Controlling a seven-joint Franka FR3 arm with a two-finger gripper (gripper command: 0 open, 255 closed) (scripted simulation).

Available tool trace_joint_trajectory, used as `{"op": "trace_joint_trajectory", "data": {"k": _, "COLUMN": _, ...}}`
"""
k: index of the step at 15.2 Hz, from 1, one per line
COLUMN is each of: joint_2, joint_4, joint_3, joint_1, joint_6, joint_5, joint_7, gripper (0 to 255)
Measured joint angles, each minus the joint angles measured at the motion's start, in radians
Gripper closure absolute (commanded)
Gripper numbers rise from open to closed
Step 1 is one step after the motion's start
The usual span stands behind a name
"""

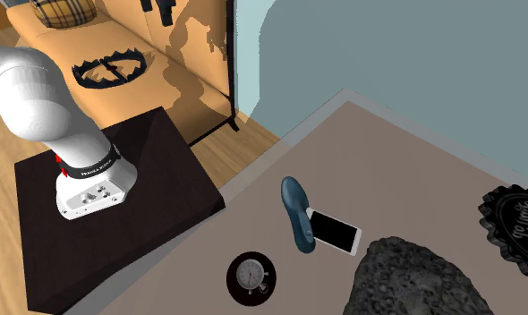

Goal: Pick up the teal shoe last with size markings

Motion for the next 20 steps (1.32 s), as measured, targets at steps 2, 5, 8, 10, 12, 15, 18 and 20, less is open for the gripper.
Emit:
{"op": "trace_joint_trajectory", "data": {"k": 2, "joint_2": -0.002, "joint_4": -0.014, "joint_3": -0.004, "joint_1": 0.000, "joint_6": 0.010, "joint_5": -0.008, "joint_7": -0.012, "gripper": 0}}
{"op": "trace_joint_trajectory", "data": {"k": 5, "joint_2": -0.008, "joint_4": -0.077, "joint_3": -0.034, "joint_1": -0.006, "joint_6": 0.055, "joint_5": -0.060, "joint_7": -0.085, "gripper": 0}}
{"op": "trace_joint_trajectory", "data": {"k": 8, "joint_2": 0.000, "joint_4": -0.147, "joint_3": -0.067, "joint_1": -0.014, "joint_6": 0.122, "joint_5": -0.120, "joint_7": -0.163, "gripper": 0}}
{"op": "trace_joint_trajectory", "data": {"k": 10, "joint_2": 0.006, "joint_4": -0.184, "joint_3": -0.094, "joint_1": -0.025, "joint_6": 0.162, "joint_5": -0.166, "joint_7": -0.220, "gripper": 0}}
{"op": "trace_joint_trajectory", "data": {"k": 12, "joint_2": 0.028, "joint_4": -0.220, "joint_3": -0.126, "joint_1": -0.040, "joint_6": 0.218, "joint_5": -0.217, "joint_7": -0.277, "gripper": 0}}
{"op": "trace_joint_trajectory", "data": {"k": 15, "joint_2": 0.068, "joint_4": -0.275, "joint_3": -0.165, "joint_1": -0.060, "joint_6": 0.313, "joint_5": -0.289, "joint_7": -0.348, "gripper": 0}}
{"op": "trace_joint_trajectory", "data": {"k": 18, "joint_2": 0.122, "joint_4": -0.301, "joint_3": -0.209, "joint_1": -0.087, "joint_6": 0.399, "joint_5": -0.367, "joint_7": -0.421, "gripper": 0}}
{"op": "trace_joint_trajectory", "data": {"k": 20, "joint_2": 0.179, "joint_4": -0.311, "joint_3": -0.239, "joint_1": -0.106, "joint_6": 0.471, "joint_5": -0.420, "joint_7": -0.464, "gripper": 0}}
